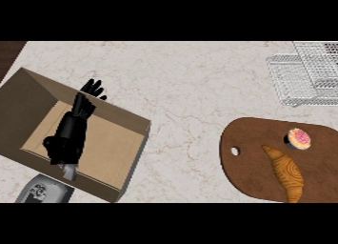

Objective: Pick the cupcake from the cutting board and place it in the tiered basket

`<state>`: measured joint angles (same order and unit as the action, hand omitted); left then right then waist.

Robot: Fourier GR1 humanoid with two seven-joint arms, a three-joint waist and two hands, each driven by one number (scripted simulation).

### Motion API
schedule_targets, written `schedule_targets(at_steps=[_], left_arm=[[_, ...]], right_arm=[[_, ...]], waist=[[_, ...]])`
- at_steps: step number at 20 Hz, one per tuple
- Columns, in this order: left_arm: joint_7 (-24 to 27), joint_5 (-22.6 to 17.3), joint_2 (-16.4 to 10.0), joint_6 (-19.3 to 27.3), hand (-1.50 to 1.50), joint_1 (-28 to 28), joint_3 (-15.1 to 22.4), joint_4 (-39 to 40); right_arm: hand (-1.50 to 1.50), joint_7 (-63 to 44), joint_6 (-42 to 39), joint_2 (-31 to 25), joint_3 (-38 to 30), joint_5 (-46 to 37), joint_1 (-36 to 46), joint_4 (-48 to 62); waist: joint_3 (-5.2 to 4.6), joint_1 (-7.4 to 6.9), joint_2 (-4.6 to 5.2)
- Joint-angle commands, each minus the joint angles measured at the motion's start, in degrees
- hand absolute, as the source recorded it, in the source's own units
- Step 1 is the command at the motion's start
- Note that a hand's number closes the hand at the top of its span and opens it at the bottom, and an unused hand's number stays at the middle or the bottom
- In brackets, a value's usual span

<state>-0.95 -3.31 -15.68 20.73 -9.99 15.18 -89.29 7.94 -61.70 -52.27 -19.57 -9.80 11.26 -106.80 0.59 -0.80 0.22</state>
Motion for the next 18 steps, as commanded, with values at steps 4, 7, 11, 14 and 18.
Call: schedule_targets(at_steps=[4, 7, 11, 14, 18], left_arm=[[-3.68, 0.75, 1.69, 0.72, 0.0, -0.44, 0.52, -1.96], [0.56, 0.95, 3.24, 0.91, 0.0, 1.47, 0.81, 1.09], [-0.35, 0.68, 2.81, -0.26, 0.0, 0.56, 0.27, 1.04], [-2.09, 1.94, 3.3, 0.7, 0.0, -1.43, -0.18, 1.22], [1.77, 2.0, 5.15, -0.31, 0.0, 1.11, -0.28, 2.74]], right_arm=[[-1.5, 20.29, 5.24, -6.15, 3.7, -11.8, -4.01, 3.75], [-1.5, 27.08, 13.4, -7.7, 7.13, -17.1, -7.73, 6.43], [-1.5, 33.11, 22.4, -9.35, 13.47, -21.68, -7.14, 9.42], [-1.5, 37.66, 31.27, -8.92, 16.46, -26.58, -8.4, 12.62], [-1.5, 40.09, 33.98, -8.5, 16.8, -27.39, -3.96, 19.62]], waist=[[-0.38, 0.25, -0.03], [-0.36, 0.37, 0.12], [-0.44, -0.08, 0.1], [-0.48, 0.23, 0.0], [-0.57, 0.31, -0.09]])
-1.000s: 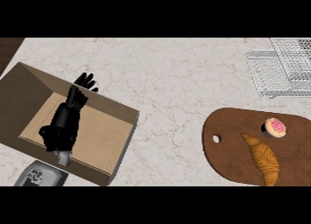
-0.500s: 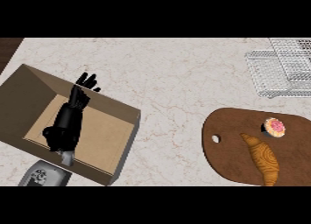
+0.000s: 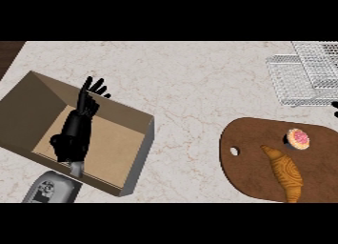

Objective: Pick the cupcake from the cutting board and place it in the tiered basket

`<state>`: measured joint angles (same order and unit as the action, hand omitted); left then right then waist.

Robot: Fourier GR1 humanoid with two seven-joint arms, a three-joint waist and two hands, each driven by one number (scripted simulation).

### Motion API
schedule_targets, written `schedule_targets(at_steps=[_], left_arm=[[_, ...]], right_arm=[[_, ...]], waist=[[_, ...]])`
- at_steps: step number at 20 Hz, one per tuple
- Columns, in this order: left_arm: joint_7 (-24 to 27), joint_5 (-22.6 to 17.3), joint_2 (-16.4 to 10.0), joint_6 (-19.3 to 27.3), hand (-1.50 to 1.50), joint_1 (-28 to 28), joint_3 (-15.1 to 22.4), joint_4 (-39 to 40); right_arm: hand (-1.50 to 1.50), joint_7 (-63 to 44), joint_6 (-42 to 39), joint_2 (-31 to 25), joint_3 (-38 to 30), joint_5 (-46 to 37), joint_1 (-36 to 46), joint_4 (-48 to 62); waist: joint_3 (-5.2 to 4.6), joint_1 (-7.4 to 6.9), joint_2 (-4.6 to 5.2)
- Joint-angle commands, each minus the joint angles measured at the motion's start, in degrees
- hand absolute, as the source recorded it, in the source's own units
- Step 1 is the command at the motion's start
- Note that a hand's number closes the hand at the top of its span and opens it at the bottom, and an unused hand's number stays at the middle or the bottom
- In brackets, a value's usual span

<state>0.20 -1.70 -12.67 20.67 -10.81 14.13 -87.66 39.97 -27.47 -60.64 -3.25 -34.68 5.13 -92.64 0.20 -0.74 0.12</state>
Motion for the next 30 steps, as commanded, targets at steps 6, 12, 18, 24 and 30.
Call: schedule_targets(at_steps=[6, 12, 18, 24, 30], left_arm=[[-3.35, 1.85, 1.33, -1.66, 0.0, 0.6, -0.3, -0.69], [-1.27, 2.15, 4.01, -1.16, 0.0, -0.04, -0.61, 2.25], [-1.99, 1.92, 2.24, -3.22, 0.0, 1.06, -1.97, 0.49], [-2.99, 2.77, 3.24, -2.29, 0.0, 1.65, -0.82, -1.34], [0.8, 1.86, 3.69, -3.19, 0.0, -1.47, -2.92, 4.28]], right_arm=[[-1.5, 4.36, -0.14, 4.44, 3.22, -5.32, 9.03, 13.82], [-1.5, 3.55, 2.46, 8.1, 7.2, -8.0, 7.79, 15.74], [-1.5, 11.33, 5.96, 6.87, 8.1, -9.55, 8.71, 22.23], [-1.5, 9.98, 4.1, 7.12, 9.74, -8.49, 10.06, 22.29], [-1.5, 8.63, 2.53, 7.55, 11.31, -8.24, 13.4, 24.44]], waist=[[-0.19, 0.04, 0.01], [-0.2, 0.46, 0.0], [-0.17, 0.52, -0.03], [-0.17, 0.2, -0.07], [-0.21, 0.47, 0.2]])
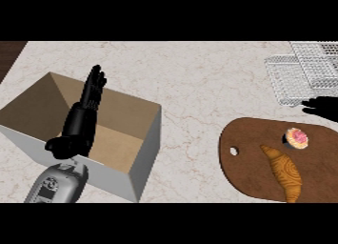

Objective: Pick the cupcake from the cutting board and place it in the tiered basket

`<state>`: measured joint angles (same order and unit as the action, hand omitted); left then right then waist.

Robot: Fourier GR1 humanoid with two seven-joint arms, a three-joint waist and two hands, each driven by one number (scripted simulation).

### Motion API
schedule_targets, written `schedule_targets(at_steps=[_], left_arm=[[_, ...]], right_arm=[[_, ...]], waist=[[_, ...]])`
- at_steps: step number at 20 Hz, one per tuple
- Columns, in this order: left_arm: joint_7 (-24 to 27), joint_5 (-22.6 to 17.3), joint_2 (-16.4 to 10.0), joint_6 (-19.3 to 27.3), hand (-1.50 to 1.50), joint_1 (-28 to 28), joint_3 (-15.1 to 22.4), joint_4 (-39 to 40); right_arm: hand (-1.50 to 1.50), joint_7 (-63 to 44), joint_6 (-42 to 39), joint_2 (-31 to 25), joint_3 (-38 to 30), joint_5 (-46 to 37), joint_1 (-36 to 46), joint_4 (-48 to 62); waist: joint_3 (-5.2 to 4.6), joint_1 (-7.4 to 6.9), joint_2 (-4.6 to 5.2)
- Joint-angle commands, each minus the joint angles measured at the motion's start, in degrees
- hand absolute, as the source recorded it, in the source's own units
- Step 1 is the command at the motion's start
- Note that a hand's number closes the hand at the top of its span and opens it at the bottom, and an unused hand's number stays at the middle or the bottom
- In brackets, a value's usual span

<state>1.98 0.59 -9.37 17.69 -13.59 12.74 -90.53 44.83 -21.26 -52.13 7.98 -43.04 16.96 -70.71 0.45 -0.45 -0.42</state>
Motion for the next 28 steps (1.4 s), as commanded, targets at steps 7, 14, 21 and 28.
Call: schedule_targets(at_steps=[7, 14, 21, 28], left_arm=[[-3.34, 0.18, 0.09, -0.08, 0.0, 3.56, -0.49, 3.86], [-4.47, 0.46, 0.08, 0.09, 0.0, 0.84, -1.77, 5.15], [-4.43, -0.57, -2.07, -1.61, 0.0, 4.97, -2.47, 1.16], [-4.67, 0.23, 0.11, -0.66, 0.0, 2.14, -2.01, 3.2]], right_arm=[[-1.5, 1.0, -3.83, 1.26, 3.06, -1.51, 3.5, 3.16], [-1.5, -1.95, -3.16, 5.12, 5.21, -3.22, 4.57, 4.31], [-1.5, 0.16, 1.28, 6.71, 5.98, -4.96, 3.56, 7.91], [-1.5, 1.39, 1.78, 8.06, 5.83, -5.16, 1.47, 8.84]], waist=[[-0.46, -0.17, 0.57], [-0.47, 0.23, 0.56], [-0.42, -0.4, 0.58], [-0.43, 0.31, 0.55]])
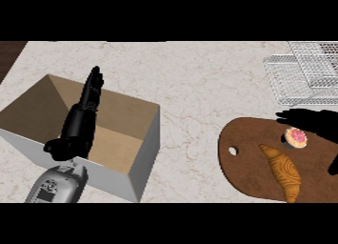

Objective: Pick the cupcake from the cutting board and place it in the tiered basket

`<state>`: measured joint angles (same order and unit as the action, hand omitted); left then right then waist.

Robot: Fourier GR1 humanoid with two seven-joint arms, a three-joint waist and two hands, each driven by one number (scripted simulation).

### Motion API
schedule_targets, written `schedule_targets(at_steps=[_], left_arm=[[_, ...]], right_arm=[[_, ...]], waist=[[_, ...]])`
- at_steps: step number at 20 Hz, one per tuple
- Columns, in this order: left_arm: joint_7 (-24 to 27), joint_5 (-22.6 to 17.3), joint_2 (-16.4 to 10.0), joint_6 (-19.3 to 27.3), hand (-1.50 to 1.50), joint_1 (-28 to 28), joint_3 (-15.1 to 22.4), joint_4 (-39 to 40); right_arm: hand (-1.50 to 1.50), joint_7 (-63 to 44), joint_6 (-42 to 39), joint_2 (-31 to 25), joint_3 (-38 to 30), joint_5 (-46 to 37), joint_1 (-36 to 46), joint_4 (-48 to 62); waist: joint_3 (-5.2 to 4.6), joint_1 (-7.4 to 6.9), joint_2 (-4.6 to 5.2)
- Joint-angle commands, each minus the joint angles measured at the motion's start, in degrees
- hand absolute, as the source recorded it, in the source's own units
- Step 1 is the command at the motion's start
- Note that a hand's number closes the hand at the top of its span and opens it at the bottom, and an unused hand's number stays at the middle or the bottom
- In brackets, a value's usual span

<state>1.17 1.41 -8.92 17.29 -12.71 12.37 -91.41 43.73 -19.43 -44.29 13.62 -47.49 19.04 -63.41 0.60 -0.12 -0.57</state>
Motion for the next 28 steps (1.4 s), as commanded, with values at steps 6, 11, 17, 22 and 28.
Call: schedule_targets(at_steps=[6, 11, 17, 22, 28], left_arm=[[-5.51, -0.28, -1.26, -0.83, 0.0, 4.68, -0.43, -0.44], [-4.61, 0.57, 0.02, 0.32, 0.0, 3.79, -0.07, 1.13], [-3.34, -0.19, -0.29, -0.64, 0.0, 3.38, -1.05, 3.02], [-2.69, 0.07, -1.01, -0.05, 0.0, 3.93, -1.04, 1.99], [-2.55, -0.24, -1.68, -0.13, 0.0, 4.51, -1.83, 3.0]], right_arm=[[-1.5, 1.02, 0.08, 3.67, -2.13, 1.09, 1.45, 4.37], [1.5, 1.31, 10.02, 7.73, -2.79, -1.6, 2.4, 5.75], [1.5, -5.09, 15.02, 8.89, -3.43, -5.48, -0.22, 4.39], [1.5, -33.68, 10.99, 9.47, -4.15, -14.16, -0.48, 8.35], [1.5, -53.66, 8.0, 16.68, -5.58, -16.48, 2.64, 0.62]], waist=[[-0.57, -0.59, 0.6], [-0.53, -0.65, 0.7], [-0.61, 0.11, 0.62], [-0.98, 0.33, 0.79], [-0.76, 0.53, 0.33]])
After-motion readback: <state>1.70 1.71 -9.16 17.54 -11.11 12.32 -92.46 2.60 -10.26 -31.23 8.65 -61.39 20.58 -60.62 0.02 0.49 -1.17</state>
